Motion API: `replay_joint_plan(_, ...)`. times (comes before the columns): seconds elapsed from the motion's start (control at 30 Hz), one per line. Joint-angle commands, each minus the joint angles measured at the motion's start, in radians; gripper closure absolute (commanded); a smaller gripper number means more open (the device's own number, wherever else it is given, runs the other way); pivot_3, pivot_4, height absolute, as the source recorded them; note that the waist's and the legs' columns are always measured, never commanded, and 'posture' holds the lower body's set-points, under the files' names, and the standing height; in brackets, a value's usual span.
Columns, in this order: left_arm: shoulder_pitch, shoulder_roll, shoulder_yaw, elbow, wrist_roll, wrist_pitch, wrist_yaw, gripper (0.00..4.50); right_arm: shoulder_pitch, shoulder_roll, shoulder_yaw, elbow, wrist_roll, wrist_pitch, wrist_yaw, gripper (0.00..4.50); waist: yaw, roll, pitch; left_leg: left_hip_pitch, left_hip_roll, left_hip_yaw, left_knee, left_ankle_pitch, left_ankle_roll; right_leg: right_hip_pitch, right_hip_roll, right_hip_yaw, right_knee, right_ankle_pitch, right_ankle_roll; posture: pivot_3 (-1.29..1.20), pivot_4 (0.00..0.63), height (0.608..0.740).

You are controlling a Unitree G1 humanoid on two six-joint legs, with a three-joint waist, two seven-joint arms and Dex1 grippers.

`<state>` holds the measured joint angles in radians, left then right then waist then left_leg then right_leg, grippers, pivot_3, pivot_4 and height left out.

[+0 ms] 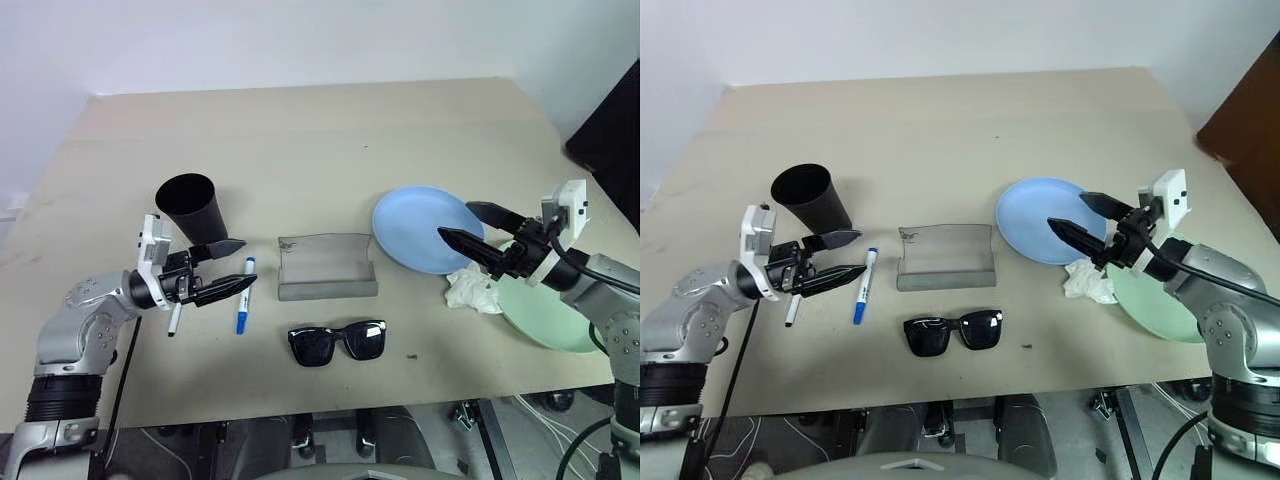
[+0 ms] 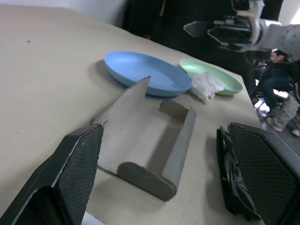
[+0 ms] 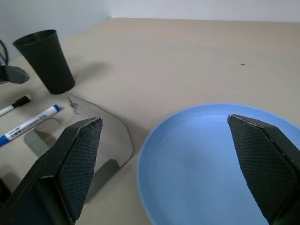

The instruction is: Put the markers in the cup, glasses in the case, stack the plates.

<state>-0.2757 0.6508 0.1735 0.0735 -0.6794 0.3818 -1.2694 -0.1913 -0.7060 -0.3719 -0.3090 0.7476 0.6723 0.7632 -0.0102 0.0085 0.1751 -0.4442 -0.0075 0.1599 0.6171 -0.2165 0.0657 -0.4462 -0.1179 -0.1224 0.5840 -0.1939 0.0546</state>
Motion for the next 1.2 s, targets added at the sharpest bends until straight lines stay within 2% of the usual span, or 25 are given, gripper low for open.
replay_joint_plan(0.03,-0.029,-0.011,-0.009,0.029,0.019,-0.035,-0.022,0.05,0.010,-0.018,-0.041,-0.042,0.012,-0.011,-0.006,0.00,0.000,0.000,0.000,0.000,0.000,0.000,0.000,0.000,0.000,0.000,0.000,0.000,0.000,0.000,0.000,0.00,0.150,0.740)
replay_joint_plan(0.3,-0.100,-0.044,-0.045,0.094,0.060,-0.064,-0.069,0.05,0.068,-0.040,-0.099,-0.067,0.028,-0.002,-0.036,0.00,0.003,0.000,0.000,-0.001,0.001,0.000,0.007,-0.001,0.002,0.003,0.000,-0.001,0.001,0.000,0.000,0.00,0.150,0.740)
replay_joint_plan(0.73,-0.140,-0.110,-0.125,0.038,0.106,-0.132,-0.091,0.05,0.149,-0.101,-0.219,-0.047,0.050,0.054,-0.060,0.00,0.016,0.000,0.000,-0.001,0.003,0.000,0.012,-0.003,0.006,0.004,0.001,-0.001,0.002,0.000,0.001,0.00,0.150,0.740)
replay_joint_plan(1.2,-0.033,-0.028,-0.088,-0.148,0.087,-0.118,-0.071,0.05,0.171,-0.168,-0.267,-0.012,0.063,0.108,-0.031,0.00,0.022,0.000,0.000,-0.001,0.004,0.000,0.014,-0.005,0.008,0.005,0.002,-0.001,0.002,0.000,0.001,0.00,0.150,0.740)
